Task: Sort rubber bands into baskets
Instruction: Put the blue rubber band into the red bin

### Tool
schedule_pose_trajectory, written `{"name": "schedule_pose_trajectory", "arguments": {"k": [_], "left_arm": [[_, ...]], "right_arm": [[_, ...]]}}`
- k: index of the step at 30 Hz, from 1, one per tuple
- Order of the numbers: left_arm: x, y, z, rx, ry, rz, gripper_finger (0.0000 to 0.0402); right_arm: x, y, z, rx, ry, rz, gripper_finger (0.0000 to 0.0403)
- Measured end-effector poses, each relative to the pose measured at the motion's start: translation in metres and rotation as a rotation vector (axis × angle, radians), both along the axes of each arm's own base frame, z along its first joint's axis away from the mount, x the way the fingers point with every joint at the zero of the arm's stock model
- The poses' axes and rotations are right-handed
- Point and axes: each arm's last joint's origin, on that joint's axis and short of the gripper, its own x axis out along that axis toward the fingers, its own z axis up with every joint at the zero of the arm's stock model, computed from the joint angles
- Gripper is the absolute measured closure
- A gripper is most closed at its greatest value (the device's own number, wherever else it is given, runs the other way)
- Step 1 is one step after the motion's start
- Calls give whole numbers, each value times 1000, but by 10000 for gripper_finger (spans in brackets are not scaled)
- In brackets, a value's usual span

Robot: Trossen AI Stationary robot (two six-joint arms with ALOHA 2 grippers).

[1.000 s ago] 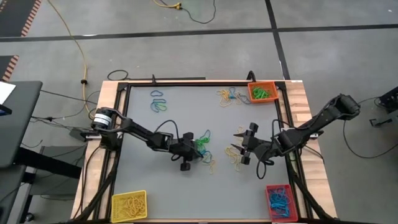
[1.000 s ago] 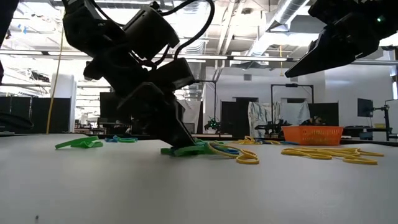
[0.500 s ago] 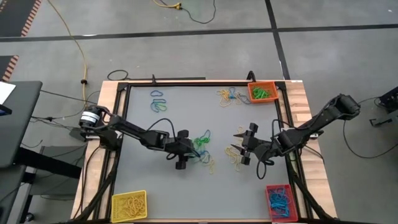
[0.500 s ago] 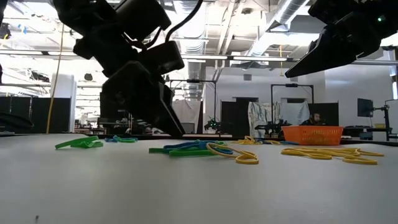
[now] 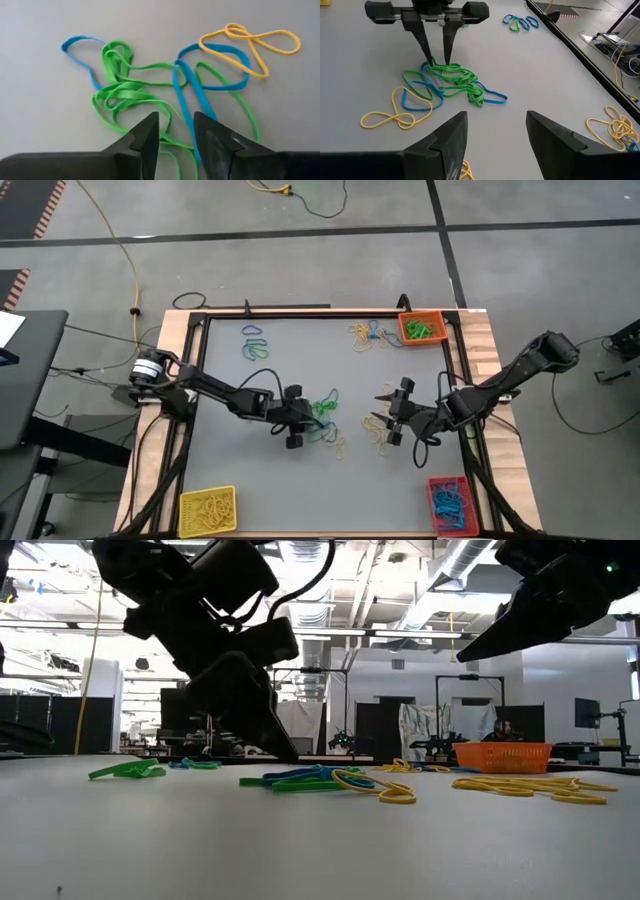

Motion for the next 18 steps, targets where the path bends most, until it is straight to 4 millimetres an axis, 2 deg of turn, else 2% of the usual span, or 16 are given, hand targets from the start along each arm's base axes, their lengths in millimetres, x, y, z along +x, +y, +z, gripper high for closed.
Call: {"name": "schedule_pose_trajectory", "arguments": {"k": [9,14,18], "left_arm": [[10,0,-8,11,-67,-26,297],[14,1,-22,-16,-32,-47,297],[19,1,-22,1,-36,-41,317]], "right_arm": [[1,1,0,14,-7,11,173],[6,3,-6,3,16,10,173],[10,5,-14,-11,36,13,173]]}}
